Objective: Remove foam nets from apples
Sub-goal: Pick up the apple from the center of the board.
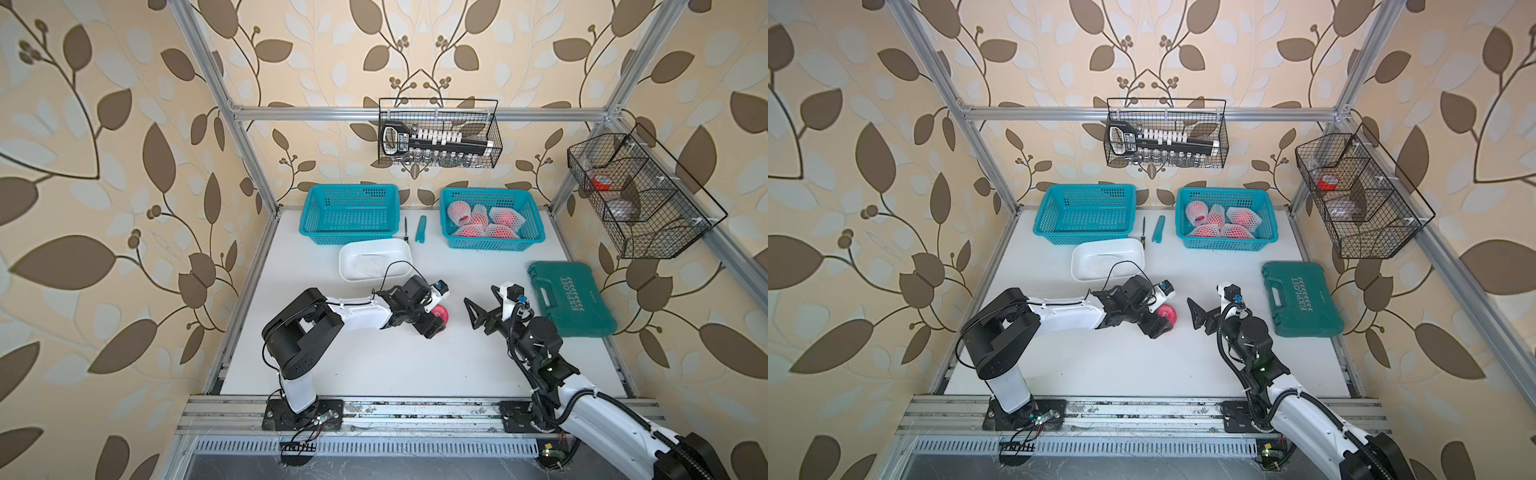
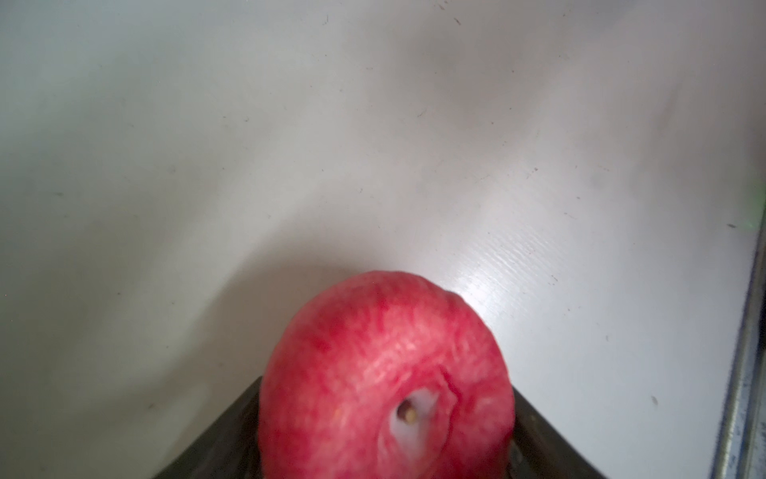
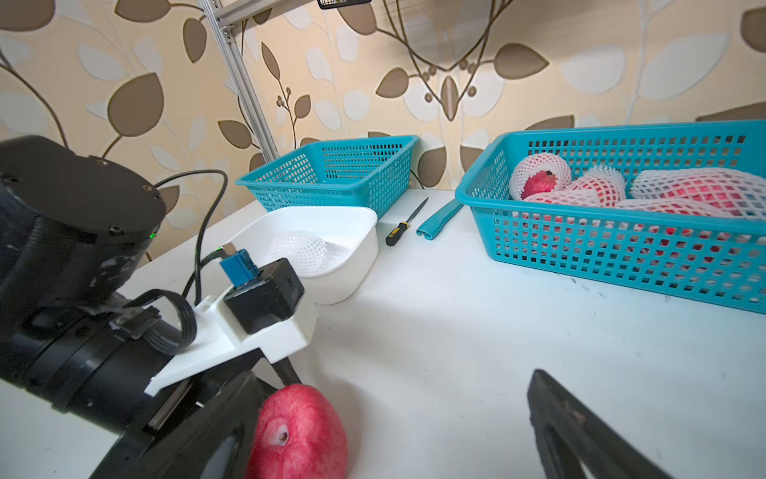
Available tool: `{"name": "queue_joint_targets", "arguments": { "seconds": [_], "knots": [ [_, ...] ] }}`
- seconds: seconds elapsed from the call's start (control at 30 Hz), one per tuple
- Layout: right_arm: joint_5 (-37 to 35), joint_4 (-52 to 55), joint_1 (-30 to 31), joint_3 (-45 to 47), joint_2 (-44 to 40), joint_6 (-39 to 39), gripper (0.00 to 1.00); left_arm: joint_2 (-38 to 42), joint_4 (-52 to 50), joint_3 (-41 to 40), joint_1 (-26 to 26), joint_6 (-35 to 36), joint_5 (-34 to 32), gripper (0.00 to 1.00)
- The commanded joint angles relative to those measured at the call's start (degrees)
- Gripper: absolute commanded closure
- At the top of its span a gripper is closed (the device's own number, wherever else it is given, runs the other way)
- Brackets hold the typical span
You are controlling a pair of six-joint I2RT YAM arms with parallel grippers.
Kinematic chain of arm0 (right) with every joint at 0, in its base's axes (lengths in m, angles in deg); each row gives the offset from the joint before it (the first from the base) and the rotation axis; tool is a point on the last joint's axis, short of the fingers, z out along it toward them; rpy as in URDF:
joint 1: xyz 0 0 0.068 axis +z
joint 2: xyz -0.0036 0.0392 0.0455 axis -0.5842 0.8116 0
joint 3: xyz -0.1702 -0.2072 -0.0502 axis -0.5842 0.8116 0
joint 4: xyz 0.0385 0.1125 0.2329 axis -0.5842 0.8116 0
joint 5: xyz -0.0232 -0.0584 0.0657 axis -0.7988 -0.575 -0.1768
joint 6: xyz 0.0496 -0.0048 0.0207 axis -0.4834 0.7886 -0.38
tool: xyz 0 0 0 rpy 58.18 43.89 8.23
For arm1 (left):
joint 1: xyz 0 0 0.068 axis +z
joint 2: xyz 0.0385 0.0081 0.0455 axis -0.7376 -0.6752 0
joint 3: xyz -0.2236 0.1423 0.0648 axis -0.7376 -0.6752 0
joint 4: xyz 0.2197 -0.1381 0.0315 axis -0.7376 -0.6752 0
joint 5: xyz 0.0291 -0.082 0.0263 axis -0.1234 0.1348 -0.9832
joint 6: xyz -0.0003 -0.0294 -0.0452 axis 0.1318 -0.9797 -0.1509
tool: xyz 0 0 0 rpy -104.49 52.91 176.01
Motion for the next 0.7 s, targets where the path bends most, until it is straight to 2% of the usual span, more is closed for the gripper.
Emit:
{"name": "queue_joint_targets", "arguments": {
  "seconds": [0.0,0.03,0.07,0.37,0.53,0.6,0.67],
  "knots": [
    [0.9,-1.4,0.3,-1.8,-0.5,0.0,0.00,-0.8,2.8,1.4,0.1,0.5,-1.1,0.31],
    [1.0,-1.3,0.2,-1.9,-0.6,0.0,0.00,-1.0,2.9,1.6,0.2,0.7,-1.1,0.39],
    [0.9,-1.3,0.3,-1.8,-0.6,0.0,0.00,-0.9,2.9,1.6,0.1,0.7,-1.3,0.40],
    [0.1,-1.5,0.3,-1.8,0.0,-0.2,0.00,5.5,-0.4,3.1,1.3,3.6,-5.6,0.46],
    [-0.8,-3.6,0.3,-1.4,1.2,-1.8,0.00,9.8,-5.2,10.3,9.0,3.3,-1.8,0.46],
    [-4.3,-6.8,0.3,-2.4,4.7,-3.8,0.00,10.1,-6.8,14.0,12.7,2.7,-0.1,0.46],
    [-3.0,-6.4,0.3,-7.6,10.6,-3.9,0.01,9.3,-9.8,18.3,16.0,2.9,-1.6,0.47]
  ]
}}
